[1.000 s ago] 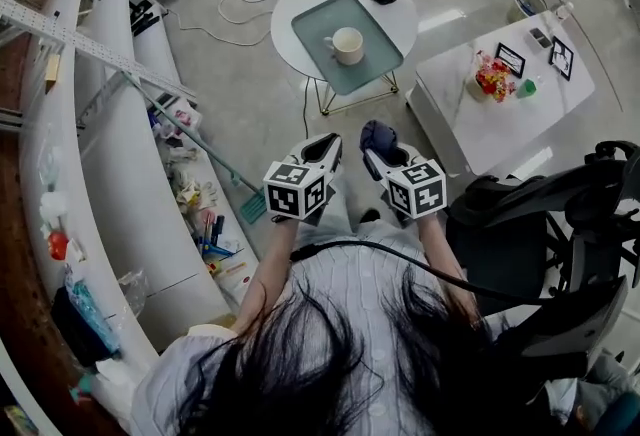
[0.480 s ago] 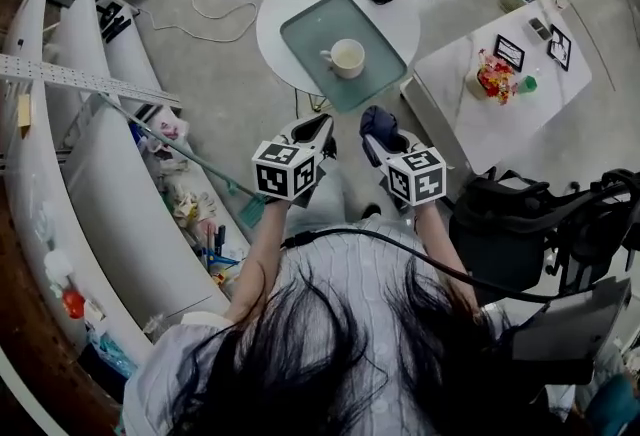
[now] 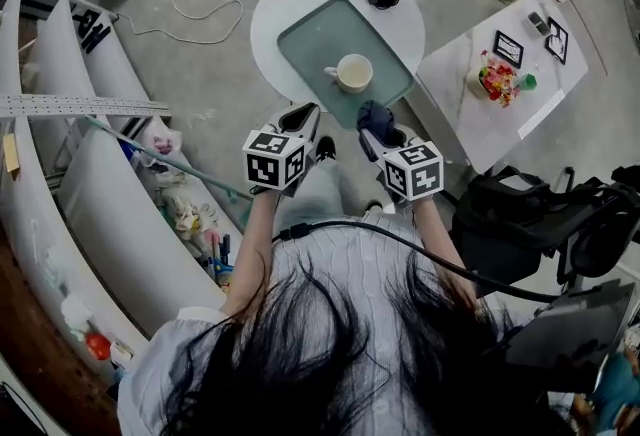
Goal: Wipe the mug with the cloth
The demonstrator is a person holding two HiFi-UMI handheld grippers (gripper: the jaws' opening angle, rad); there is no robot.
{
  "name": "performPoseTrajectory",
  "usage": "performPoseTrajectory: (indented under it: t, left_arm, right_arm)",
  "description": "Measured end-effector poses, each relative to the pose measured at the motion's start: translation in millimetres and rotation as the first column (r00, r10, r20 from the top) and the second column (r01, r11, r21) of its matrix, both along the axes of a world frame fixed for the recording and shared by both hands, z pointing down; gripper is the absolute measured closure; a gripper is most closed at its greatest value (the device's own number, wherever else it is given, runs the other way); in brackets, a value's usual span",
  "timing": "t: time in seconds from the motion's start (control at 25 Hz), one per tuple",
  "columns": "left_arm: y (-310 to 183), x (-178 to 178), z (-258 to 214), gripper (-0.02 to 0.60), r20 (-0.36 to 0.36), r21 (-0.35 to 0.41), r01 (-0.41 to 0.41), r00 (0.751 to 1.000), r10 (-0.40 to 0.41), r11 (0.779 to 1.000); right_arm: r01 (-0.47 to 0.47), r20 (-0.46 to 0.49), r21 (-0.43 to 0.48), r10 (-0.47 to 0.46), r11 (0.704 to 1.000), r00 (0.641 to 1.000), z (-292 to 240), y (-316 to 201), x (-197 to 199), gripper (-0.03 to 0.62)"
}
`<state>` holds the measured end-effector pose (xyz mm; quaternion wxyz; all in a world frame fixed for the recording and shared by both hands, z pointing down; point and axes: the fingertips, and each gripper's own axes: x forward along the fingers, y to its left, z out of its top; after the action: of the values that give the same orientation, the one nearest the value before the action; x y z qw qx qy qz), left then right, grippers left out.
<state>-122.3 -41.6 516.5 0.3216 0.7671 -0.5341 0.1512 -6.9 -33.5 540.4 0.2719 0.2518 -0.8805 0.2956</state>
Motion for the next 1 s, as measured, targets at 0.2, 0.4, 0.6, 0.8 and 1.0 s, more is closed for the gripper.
performPoseTrajectory:
  t: [0.2,0.4,0.6,0.8,1.0]
  left_arm:
    - [-20,-17,10,0.548,0.120,-0.007,-0.126,0.985,0.126,0.992]
    - [-40,-18,17,0.548,0.119,-0.011,-0.240,0.964,0.239,0.971]
    - [-60,-21,40,0.547,0.246,-0.038,-0.418,0.876,0.414,0.908]
    - [-77,-17,62,0.546,0.287,-0.085,-0.573,0.769,0.571,0.815]
    - [-89,-9,82,0.546,0.283,-0.128,-0.673,0.679,0.677,0.728]
  right_arm:
    - [-0.030,-0.021,-0.022,0.030,0.999,0.999,7,-12,-12,0.500]
    - [-0.058,-0.030,-0.049,0.057,0.997,0.998,15,-20,-27,0.500]
    - [-0.080,-0.030,-0.062,0.079,0.995,0.996,18,-23,-40,0.500]
    - [-0.097,-0.036,-0.049,0.096,0.994,0.995,19,-20,-48,0.500]
    - [-0.069,-0.049,-0.037,0.067,0.997,0.997,22,-15,-54,0.500]
